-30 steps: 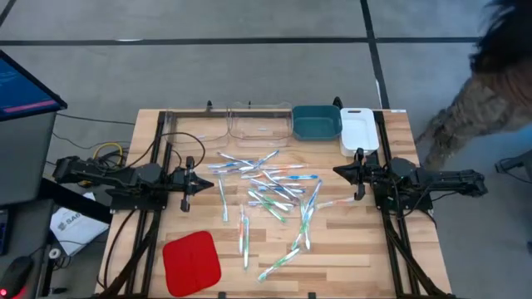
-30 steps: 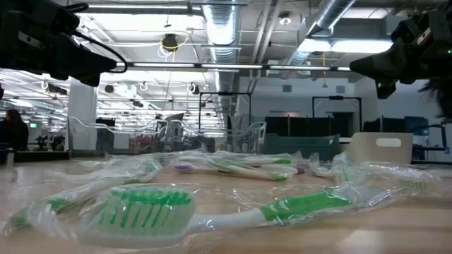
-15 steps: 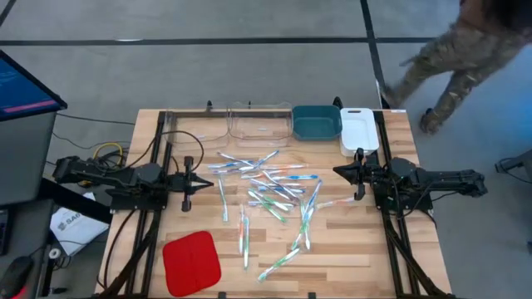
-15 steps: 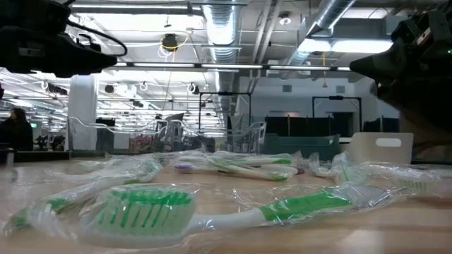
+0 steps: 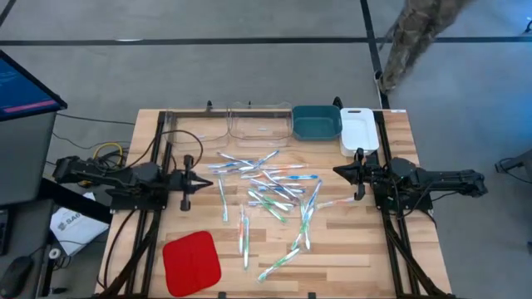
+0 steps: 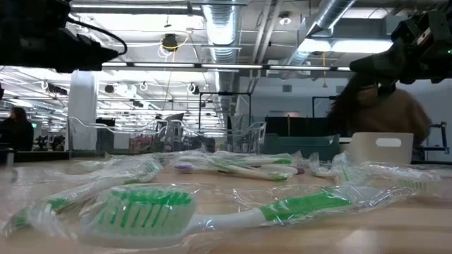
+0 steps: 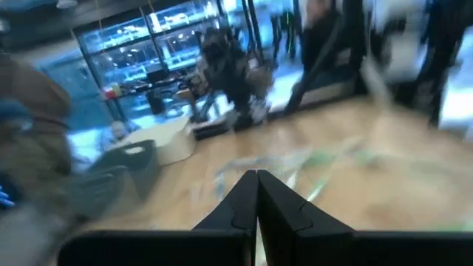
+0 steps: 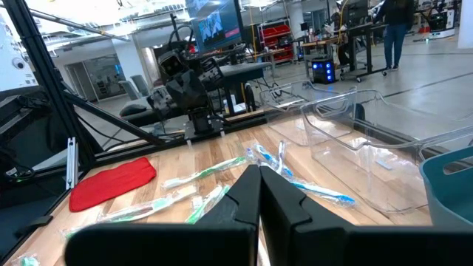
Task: Pick & Place Toothbrushes
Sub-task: Put the green toothbrush into the white bin
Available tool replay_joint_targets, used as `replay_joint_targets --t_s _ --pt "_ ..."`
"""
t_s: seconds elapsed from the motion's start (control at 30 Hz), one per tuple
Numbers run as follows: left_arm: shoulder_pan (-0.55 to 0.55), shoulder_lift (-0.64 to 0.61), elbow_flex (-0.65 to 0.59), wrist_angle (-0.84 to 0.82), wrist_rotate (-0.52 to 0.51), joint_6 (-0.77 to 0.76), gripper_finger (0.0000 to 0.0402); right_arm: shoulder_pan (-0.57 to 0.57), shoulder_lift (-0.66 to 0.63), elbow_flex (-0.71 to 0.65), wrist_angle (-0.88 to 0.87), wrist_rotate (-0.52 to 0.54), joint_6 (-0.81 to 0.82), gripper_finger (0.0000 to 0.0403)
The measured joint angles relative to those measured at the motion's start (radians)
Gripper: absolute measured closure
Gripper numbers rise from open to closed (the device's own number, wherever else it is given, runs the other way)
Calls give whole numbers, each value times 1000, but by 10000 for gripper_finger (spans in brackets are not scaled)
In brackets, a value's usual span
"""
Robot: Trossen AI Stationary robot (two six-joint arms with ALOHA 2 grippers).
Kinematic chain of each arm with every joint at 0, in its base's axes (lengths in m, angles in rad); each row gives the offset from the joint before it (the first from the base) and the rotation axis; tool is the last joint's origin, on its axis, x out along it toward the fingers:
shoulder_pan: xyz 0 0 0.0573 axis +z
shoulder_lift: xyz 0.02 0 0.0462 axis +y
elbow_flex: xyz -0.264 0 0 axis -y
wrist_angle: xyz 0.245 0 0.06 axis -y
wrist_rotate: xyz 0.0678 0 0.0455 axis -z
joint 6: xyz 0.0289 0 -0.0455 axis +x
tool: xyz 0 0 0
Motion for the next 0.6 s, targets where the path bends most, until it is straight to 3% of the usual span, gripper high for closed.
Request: replay_joint_targets --t_s 0.1,0.3,0.6 --pt "0 0 0 117 -2 -193 400 0 0 0 0 0 0 403" --pt "1 5 0 408 -77 -209 400 -1 0 0 0 0 0 403" --pt "1 27 0 961 -86 -263 400 -1 0 0 0 0 0 403"
